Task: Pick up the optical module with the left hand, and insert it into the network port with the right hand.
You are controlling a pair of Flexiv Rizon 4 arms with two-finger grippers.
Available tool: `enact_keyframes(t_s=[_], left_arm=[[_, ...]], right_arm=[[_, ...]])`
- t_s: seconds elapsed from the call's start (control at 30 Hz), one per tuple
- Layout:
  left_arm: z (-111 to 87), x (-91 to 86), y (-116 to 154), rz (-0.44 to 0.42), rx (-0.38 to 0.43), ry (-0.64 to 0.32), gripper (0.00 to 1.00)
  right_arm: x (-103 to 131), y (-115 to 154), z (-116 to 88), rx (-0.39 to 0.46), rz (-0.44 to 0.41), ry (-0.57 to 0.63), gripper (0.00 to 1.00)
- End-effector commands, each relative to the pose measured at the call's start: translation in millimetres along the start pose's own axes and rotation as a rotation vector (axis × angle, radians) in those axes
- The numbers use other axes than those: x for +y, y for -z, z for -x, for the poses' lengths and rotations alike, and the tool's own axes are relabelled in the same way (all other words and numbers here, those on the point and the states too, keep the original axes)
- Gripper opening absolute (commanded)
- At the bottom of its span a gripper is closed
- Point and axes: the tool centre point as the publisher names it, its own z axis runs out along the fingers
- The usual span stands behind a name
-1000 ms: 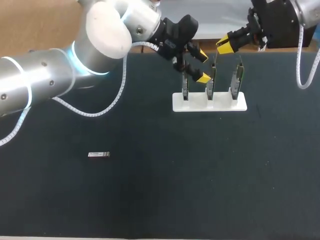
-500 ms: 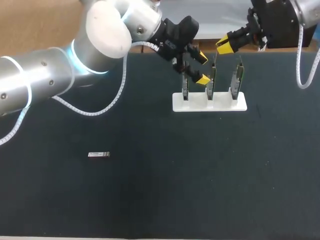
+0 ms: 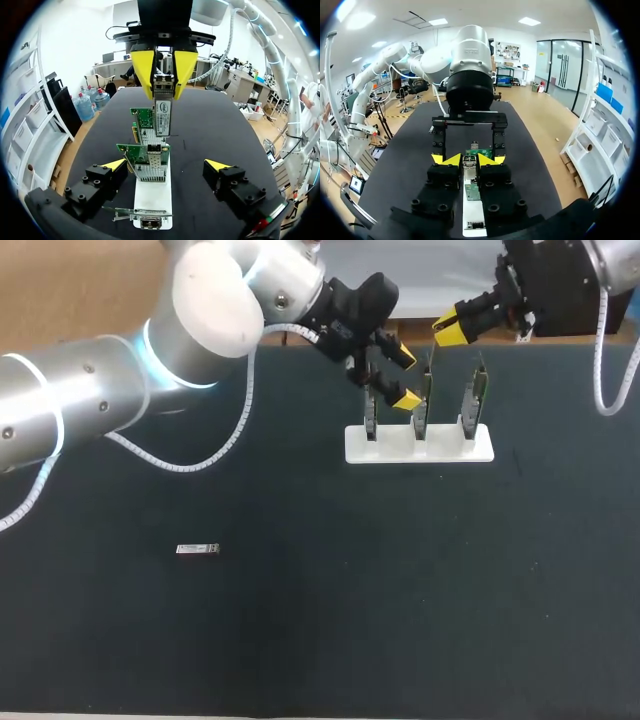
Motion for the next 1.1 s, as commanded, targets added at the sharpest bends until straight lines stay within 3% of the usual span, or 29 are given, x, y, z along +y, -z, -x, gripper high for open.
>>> enact_keyframes(t_s=[0.03,1.1], left_arm=[[0.5,0.3,0.1,0.000,0.004,0.001,1.00],[0.5,0.3,0.1,0.000,0.004,0.001,1.00]], right_arm=[[2.2,-1.2,0.8,0.020,-0.009,0.013,0.00],[-15.5,-12.4,-7.0,0.046,0.009,0.015,0.00]])
